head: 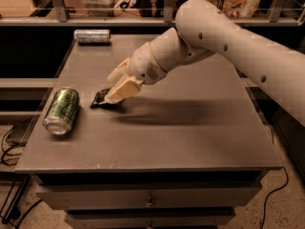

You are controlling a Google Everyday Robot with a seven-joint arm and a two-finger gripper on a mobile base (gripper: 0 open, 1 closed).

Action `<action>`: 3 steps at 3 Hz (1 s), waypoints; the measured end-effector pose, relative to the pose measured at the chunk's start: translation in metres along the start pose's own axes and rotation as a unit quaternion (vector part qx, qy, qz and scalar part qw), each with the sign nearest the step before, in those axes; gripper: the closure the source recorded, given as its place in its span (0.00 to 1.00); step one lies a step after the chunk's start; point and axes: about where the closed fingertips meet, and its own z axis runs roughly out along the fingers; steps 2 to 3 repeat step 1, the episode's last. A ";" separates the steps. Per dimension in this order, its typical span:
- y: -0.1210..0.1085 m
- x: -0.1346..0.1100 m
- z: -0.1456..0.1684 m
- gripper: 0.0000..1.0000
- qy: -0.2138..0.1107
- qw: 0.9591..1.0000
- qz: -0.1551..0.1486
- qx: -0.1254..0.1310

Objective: Move rxbar chocolate near green can

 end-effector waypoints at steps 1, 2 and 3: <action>0.001 0.000 0.002 0.00 0.001 1.000 0.000 -0.003; 0.001 0.000 0.002 0.00 0.001 1.000 0.000 -0.003; 0.001 0.000 0.002 0.00 0.001 1.000 0.000 -0.003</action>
Offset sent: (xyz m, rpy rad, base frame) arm 0.0000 0.0000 0.0000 0.0000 0.0000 0.0000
